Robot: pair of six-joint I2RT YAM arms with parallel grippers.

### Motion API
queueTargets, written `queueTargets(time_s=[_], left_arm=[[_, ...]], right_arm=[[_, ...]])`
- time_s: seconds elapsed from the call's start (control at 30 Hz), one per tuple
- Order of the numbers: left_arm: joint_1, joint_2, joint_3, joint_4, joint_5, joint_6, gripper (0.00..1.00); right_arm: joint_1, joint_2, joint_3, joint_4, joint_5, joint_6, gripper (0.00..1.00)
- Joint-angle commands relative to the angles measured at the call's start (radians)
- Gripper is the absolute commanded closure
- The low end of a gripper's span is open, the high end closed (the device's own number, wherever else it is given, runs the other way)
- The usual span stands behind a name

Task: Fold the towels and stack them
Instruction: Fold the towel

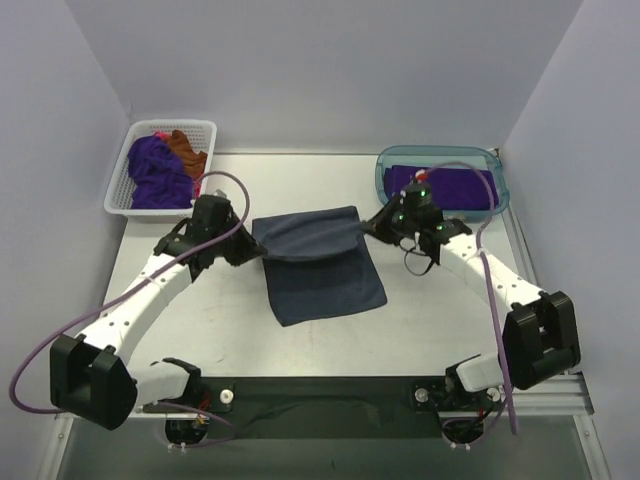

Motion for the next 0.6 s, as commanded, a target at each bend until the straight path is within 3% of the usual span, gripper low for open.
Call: queueTargets(time_s=[0.0, 0.3, 0.5, 0.57], left_arm=[[0.041, 0.076, 0.161, 0.077, 0.02, 0.06, 1.0], [0.152, 0.475, 0.683, 0.175, 0.12, 0.097, 1.0], [0.21, 0.712, 1.014, 0.177, 0.194, 0.11, 1.0], [0.221, 0.762, 1.053, 0.176, 0.201, 0.115, 1.0]], right_arm=[[-0.061, 0.075, 0.211, -0.027, -0.049, -0.179, 1.0], [-0.143, 0.431, 0.844, -0.022, -0.098, -0.365, 1.0], [-0.187, 0.626, 1.074, 0.105, -0.138, -0.394, 1.0], [-0.193, 0.668, 1.117, 0.143, -0.164, -0.391, 1.0]])
